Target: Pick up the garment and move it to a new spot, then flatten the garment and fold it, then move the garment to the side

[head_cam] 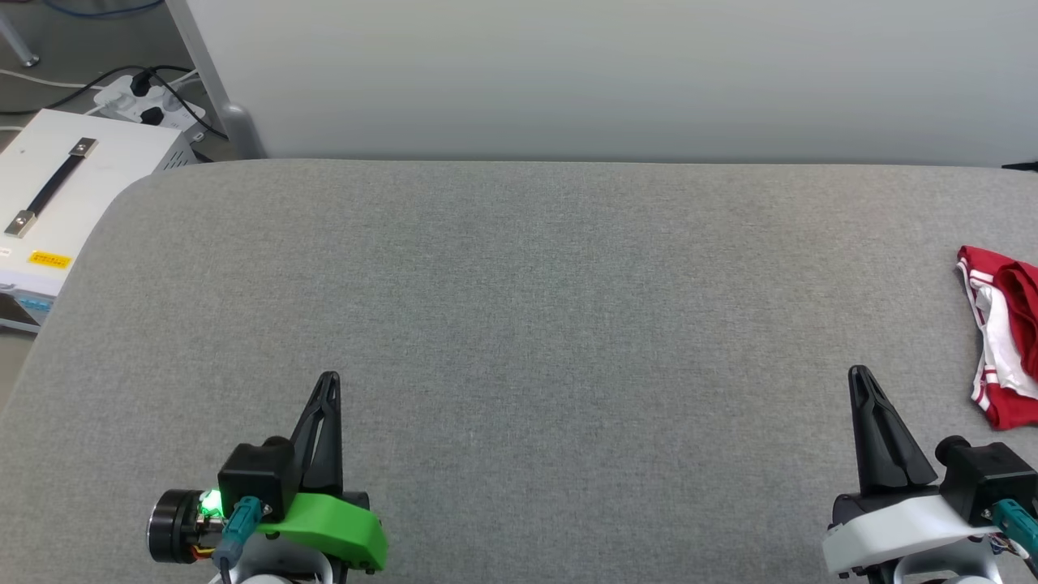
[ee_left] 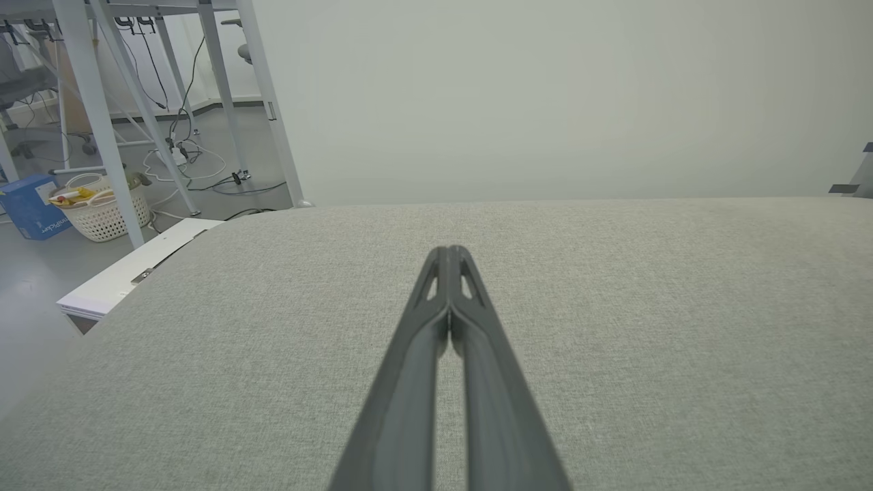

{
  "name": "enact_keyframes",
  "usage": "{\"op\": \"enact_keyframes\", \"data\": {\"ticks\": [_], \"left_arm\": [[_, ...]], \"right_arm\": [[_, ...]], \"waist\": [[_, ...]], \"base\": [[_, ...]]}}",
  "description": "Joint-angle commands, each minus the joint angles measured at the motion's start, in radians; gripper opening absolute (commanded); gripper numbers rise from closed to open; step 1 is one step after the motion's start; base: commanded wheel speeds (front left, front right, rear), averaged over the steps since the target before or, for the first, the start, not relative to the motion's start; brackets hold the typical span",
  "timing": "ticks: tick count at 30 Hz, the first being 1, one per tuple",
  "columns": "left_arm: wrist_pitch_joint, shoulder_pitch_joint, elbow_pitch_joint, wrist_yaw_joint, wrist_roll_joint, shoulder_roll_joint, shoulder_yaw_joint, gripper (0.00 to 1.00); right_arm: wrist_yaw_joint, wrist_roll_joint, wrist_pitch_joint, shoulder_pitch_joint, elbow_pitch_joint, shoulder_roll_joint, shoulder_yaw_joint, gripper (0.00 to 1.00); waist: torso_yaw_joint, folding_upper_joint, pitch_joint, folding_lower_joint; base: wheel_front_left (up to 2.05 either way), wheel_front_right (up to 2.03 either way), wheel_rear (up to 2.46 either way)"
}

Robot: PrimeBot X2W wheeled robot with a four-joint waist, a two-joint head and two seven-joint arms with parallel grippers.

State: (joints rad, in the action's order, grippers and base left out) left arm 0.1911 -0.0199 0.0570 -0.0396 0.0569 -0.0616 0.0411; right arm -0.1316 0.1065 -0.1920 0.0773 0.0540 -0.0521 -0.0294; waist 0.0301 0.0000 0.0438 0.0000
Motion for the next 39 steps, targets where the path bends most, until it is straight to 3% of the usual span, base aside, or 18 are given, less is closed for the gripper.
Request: {"op": "enact_keyframes", "data": {"ticks": [1,39], "left_arm": [[-0.007,0.005,-0.003,0.008,-0.009,0.003,-0.003,0.0],[-0.084,0.011,-0.026,0.021,-0.029,0.007,-0.019,0.0]], "right_arm": [[0.0,-0.007,0.007,-0.019,-0.004,0.001,0.002,0.0],[0.001,-0.049,0.084,-0.043,-0.025,0.001,0.014,0.0]], "waist": [[0.0,0.0,-0.001,0.0],[-0.013,0.0,-0.019,0.0]], "base": [[0.0,0.0,0.0],[0.0,0.0,0.0]]}}
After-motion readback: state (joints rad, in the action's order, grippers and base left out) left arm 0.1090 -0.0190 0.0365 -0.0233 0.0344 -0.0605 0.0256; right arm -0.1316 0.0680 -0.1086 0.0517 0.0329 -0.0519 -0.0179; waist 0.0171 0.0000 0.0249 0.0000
